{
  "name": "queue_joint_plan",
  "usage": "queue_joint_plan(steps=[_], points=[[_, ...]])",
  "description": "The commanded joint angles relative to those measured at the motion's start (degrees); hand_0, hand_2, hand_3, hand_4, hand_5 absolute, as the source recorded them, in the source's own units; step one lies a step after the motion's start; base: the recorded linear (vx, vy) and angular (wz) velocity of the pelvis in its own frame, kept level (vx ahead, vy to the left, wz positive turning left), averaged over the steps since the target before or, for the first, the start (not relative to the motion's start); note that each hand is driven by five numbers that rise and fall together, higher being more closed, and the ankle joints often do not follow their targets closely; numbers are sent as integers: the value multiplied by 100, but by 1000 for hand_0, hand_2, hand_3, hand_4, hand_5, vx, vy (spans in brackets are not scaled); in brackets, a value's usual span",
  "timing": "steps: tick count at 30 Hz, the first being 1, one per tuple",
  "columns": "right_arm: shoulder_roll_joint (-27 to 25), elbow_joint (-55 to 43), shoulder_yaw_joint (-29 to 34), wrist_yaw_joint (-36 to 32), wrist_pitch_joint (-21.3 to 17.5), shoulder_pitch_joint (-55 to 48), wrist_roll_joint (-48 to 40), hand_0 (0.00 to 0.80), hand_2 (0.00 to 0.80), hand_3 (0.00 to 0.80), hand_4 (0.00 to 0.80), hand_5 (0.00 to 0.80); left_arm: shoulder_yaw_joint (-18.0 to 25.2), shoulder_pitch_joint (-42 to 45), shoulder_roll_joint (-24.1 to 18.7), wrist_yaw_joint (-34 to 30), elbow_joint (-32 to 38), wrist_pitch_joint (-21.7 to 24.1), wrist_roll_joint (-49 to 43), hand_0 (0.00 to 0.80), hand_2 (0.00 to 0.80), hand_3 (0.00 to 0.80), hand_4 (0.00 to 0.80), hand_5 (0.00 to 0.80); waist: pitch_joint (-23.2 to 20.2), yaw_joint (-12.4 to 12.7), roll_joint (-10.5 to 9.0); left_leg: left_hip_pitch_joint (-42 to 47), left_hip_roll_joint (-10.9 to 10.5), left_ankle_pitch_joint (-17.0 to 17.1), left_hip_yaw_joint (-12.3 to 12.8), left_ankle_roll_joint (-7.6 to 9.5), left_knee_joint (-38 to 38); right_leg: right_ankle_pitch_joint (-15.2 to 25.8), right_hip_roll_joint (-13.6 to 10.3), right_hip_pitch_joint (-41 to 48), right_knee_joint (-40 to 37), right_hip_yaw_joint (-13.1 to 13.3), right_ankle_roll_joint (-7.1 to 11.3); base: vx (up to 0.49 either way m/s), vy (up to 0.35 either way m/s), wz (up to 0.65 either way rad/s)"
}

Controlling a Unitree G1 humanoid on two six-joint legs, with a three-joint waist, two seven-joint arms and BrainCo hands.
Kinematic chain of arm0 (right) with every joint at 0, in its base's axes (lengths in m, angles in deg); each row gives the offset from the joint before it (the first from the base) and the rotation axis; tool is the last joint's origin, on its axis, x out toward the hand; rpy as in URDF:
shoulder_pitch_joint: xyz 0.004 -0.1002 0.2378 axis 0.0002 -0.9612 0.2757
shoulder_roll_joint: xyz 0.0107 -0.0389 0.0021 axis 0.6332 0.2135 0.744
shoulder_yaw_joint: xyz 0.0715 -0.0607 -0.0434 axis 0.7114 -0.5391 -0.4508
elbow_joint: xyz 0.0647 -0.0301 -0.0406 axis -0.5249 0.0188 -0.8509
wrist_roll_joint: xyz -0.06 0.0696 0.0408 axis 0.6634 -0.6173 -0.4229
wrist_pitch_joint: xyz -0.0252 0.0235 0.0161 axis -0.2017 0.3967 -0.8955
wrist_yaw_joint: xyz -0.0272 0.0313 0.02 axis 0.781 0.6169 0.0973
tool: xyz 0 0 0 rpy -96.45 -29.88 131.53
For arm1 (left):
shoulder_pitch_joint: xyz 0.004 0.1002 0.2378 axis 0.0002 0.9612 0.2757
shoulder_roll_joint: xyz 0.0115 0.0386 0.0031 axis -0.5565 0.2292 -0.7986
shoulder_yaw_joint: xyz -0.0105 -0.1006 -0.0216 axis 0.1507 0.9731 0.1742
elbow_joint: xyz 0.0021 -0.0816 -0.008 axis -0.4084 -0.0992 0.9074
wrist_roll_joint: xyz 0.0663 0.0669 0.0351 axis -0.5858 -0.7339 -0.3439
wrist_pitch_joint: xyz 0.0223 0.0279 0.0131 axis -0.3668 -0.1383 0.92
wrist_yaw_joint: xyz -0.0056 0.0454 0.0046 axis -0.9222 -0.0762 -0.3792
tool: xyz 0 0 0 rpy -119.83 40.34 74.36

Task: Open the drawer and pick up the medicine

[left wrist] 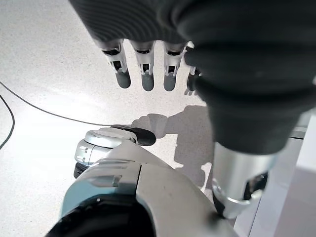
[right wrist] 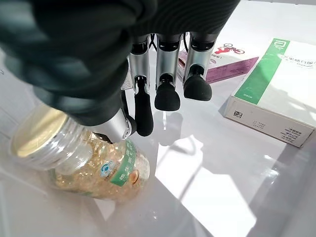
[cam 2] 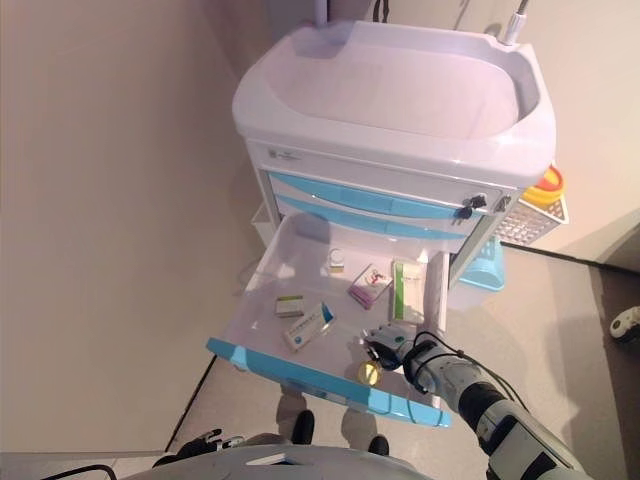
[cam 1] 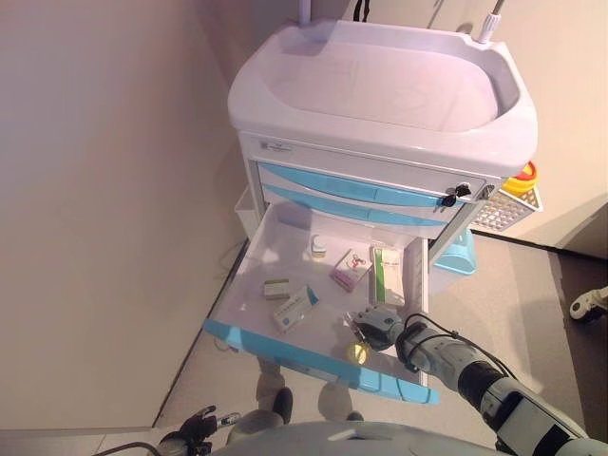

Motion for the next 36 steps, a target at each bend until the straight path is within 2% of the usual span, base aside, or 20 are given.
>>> queue_joint_plan(steps=[1, 2, 10, 22, 28, 36], points=[[94, -208, -162, 87, -95, 190, 23, 257, 257, 257, 257, 257, -258, -241, 98, -92, -214, -9, -102, 0, 0, 0, 0, 0, 124, 157, -200, 130, -95, -468, 135, 20, 32, 140, -383, -146, 188, 161, 370, 0, 0, 0], [94, -197, -160, 97, -93, 187, 53, 0, 0, 0, 0, 0, -259, -239, 98, -90, -213, -9, -101, 0, 0, 0, 0, 0, 121, 159, -202, 128, -95, -467, 134, 20, 32, 140, -384, -148, 188, 164, 370, 0, 0, 0], [43, -145, -358, 390, -258, 316, 790, 0, 0, 0, 0, 0, -263, -268, 86, -91, -217, -15, -129, 0, 0, 0, 0, 0, 144, 206, -210, 122, -103, -470, 113, 31, 32, 133, -389, -160, 207, 155, 375, 0, 0, 0], [4, -12, -478, 553, -203, 366, 804, 0, 0, 0, 0, 0, -235, -221, 58, -102, -242, 5, -220, 0, 0, 0, 0, 0, 103, 275, -226, 114, -110, -468, 69, 33, 32, 144, -390, -136, 171, 123, 378, 0, 0, 0], [20, -4, -505, 599, -387, 360, 856, 0, 0, 0, 0, 0, -229, -212, 68, -120, -255, 31, -241, 0, 0, 0, 0, 0, 104, 281, -227, 126, -113, -471, 67, 36, 32, 135, -390, -130, 182, 120, 375, 0, 0, 0], [54, 90, -508, 558, -420, 324, 864, 0, 0, 0, 0, 0, -242, -230, 88, -93, -255, 9, -248, 0, 0, 0, 0, 0, 90, 286, -233, 123, -117, -477, 54, 42, 32, 121, -390, -136, 191, 112, 372, 0, 0, 0]])
